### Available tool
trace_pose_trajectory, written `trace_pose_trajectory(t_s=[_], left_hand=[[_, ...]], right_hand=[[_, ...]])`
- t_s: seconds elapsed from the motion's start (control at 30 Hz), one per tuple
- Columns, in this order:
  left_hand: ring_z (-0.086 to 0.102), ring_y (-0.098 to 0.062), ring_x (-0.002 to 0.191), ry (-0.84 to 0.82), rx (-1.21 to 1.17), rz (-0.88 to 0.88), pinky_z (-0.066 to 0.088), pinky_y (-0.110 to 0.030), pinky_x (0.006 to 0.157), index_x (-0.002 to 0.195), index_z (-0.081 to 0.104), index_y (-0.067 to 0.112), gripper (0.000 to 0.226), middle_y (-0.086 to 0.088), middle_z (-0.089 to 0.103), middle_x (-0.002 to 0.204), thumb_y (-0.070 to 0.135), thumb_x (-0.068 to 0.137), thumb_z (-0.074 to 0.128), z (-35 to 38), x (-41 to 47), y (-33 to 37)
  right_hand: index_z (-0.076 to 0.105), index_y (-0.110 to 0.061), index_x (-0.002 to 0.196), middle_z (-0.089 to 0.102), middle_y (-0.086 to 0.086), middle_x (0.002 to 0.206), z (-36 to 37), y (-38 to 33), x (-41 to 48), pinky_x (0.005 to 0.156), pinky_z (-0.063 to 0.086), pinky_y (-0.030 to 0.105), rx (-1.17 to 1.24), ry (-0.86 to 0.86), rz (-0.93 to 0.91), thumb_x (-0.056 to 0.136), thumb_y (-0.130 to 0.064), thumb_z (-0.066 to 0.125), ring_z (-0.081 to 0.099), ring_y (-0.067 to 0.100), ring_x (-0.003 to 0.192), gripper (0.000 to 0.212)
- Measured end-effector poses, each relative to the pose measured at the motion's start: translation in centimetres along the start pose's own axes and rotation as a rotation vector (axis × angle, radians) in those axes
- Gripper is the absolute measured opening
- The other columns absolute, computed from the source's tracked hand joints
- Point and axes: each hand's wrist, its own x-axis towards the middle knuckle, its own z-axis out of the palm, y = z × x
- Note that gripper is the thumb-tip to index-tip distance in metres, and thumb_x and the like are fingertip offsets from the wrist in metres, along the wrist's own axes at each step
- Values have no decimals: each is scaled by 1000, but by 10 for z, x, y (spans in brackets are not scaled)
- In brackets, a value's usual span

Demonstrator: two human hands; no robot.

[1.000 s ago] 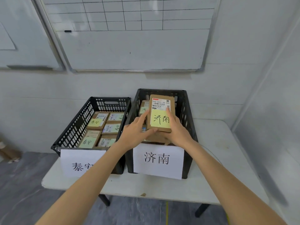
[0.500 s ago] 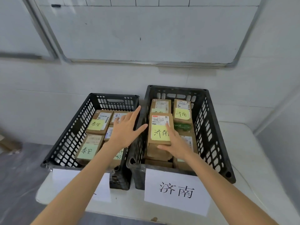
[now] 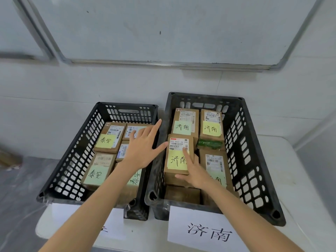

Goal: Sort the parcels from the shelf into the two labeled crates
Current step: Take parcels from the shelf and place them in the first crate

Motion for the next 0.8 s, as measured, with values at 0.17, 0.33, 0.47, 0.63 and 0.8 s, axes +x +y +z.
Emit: trace_pose_trajectory(t_s=[0.17, 0.33, 0.47, 0.63, 0.8], left_hand=[[26, -22, 144, -7, -10, 8, 13, -54, 117, 154, -1, 36, 81, 2, 32, 156, 74, 86, 18, -1, 0, 1], [27, -21, 144, -2, -13, 7, 13, -54, 118, 154, -1, 36, 78, 2, 33, 155, 71, 89, 23, -6, -7, 8], [29, -22, 142, 13, 4, -7, 15, -53, 117, 155, 1, 35, 86, 0, 35, 154, 78, 80, 10, -14, -23, 14], [29, -24, 142, 67, 4, -52, 15, -52, 117, 155, 2, 36, 86, 1, 35, 154, 78, 80, 8, -28, -54, 23], [30, -23, 142, 159, 20, -132, 15, -51, 116, 154, 2, 38, 80, 2, 36, 153, 76, 84, 11, -57, -112, 31]], right_hand=[[-28, -40, 148, -4, 12, 160, -1, 2, 1, 111, 38, 47, -55, -57, 5, 88, -48, 67, 30, 32, 141, 112], [-22, -38, 151, -17, 10, 163, -19, 4, -5, 118, 25, 51, -80, -140, 4, 81, -63, 67, 10, 35, 150, 115], [-12, -33, 155, -11, 4, 165, -40, 0, -19, 118, 26, 51, -110, -112, -30, 80, -69, 63, 12, 31, 150, 111], [-7, -43, 154, 4, -2, 165, -63, -19, -51, 111, 37, 54, -109, 85, -133, 81, -75, 53, 24, 28, 148, 99], [-4, -46, 153, 16, -2, 163, -74, -53, -95, 108, 40, 51, -135, 269, -296, 78, -81, 46, 31, 24, 145, 97]])
